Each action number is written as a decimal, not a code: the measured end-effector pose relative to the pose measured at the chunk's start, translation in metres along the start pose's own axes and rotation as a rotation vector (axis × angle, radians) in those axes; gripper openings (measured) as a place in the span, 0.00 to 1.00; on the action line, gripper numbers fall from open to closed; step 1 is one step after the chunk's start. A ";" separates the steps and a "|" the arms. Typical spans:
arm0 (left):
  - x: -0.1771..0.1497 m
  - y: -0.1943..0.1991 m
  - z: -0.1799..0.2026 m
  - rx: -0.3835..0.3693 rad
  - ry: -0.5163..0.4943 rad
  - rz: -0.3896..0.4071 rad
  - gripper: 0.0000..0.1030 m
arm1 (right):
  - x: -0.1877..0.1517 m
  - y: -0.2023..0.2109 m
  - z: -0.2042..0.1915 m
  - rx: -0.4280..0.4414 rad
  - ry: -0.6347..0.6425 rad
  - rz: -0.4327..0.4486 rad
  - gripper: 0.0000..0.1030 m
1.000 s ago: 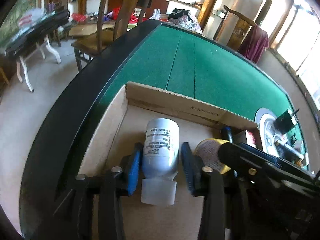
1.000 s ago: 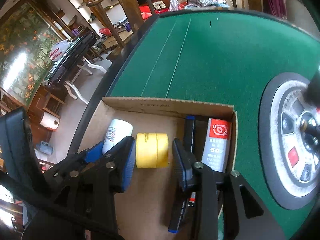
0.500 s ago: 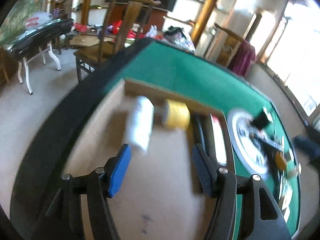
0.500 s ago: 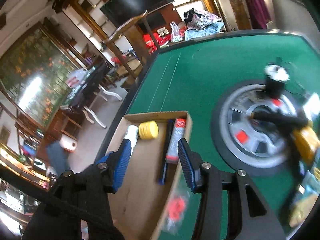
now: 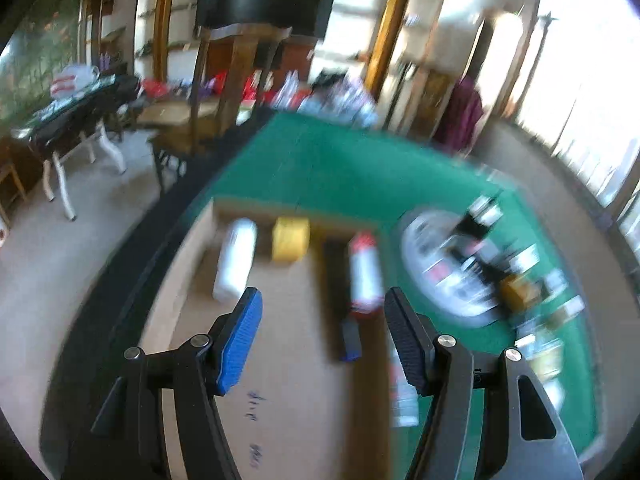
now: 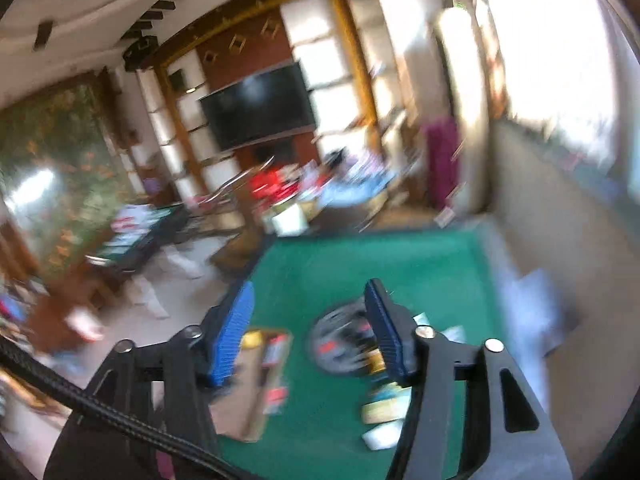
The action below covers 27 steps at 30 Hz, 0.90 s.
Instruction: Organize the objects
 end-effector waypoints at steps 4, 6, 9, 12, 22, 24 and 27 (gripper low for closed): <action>0.057 0.096 0.059 -0.128 -0.044 0.106 0.56 | 0.074 0.101 0.016 -0.282 0.121 0.106 0.66; 0.084 0.136 0.090 -0.150 -0.088 0.153 0.59 | 0.107 0.150 0.025 -0.399 0.130 0.154 0.73; 0.117 0.175 0.128 -0.162 -0.135 0.221 0.76 | 0.135 0.194 0.041 -0.614 0.153 0.156 0.79; 0.130 0.185 0.150 -0.158 -0.158 0.277 0.84 | 0.139 0.220 0.054 -0.809 0.176 0.167 0.89; 0.000 0.044 0.154 -0.159 -0.185 -0.013 0.86 | -0.054 0.009 0.088 -0.478 0.122 -0.127 1.00; -0.024 0.020 0.145 -0.122 -0.171 -0.043 0.86 | -0.117 -0.045 0.084 -0.307 0.029 -0.184 1.00; -0.073 -0.020 0.122 -0.110 -0.102 -0.153 0.85 | -0.197 -0.112 0.061 -0.071 -0.080 -0.256 1.00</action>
Point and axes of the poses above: each gripper's, at about its wrist camera, not at the fingertips, and y roughly against the way its jaws point, z to its right, x to its top, the point moved 9 cm from there along -y, roughly the way its jaws point, and after that the axes turned 8 degrees about y, right-handed, at the moved point
